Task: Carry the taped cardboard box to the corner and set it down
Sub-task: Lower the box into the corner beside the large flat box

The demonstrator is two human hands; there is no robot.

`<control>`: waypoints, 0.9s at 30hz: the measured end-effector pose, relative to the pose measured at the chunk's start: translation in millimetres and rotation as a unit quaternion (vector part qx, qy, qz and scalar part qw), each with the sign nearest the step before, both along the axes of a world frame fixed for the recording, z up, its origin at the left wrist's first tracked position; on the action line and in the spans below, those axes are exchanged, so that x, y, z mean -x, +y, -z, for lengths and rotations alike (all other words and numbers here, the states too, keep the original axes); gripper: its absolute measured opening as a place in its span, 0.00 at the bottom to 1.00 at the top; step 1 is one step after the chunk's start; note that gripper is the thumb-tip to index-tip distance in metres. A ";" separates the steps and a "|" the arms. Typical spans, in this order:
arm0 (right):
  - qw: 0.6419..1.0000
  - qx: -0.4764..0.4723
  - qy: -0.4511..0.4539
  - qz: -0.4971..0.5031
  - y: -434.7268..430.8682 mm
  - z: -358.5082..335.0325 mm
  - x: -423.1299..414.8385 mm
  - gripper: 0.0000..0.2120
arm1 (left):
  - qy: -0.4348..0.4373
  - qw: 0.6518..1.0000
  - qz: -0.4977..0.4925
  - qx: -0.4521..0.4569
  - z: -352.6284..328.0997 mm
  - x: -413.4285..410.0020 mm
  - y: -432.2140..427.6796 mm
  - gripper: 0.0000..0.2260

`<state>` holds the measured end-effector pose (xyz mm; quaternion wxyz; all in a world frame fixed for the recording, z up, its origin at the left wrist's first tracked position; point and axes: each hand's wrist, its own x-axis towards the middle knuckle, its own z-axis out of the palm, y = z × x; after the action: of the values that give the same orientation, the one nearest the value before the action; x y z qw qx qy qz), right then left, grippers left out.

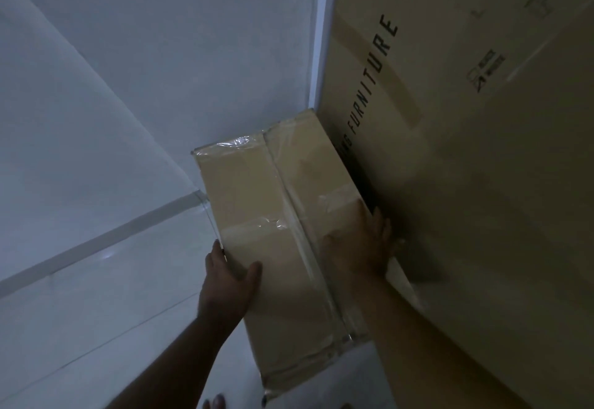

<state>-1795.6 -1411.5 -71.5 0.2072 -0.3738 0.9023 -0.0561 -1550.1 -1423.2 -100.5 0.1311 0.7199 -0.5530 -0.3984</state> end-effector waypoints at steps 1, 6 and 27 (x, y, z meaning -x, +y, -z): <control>1.000 -0.008 0.011 0.015 12.5 2.5 -5.1 0.48 | -0.006 1.000 0.002 -0.010 -2.3 0.2 4.0 0.50; 0.991 -0.031 0.003 0.133 70.1 11.1 -32.1 0.52 | -0.048 0.994 0.099 -0.011 -19.3 4.2 23.5 0.48; 0.988 -0.008 0.003 0.156 55.0 43.7 -25.7 0.50 | -0.121 0.971 0.203 0.014 1.7 20.2 -6.1 0.47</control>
<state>-1769.8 -1356.4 -115.2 0.1958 -0.2273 0.9506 -0.0794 -1570.3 -1429.2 -102.2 -0.0102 0.6332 -0.7053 -0.3186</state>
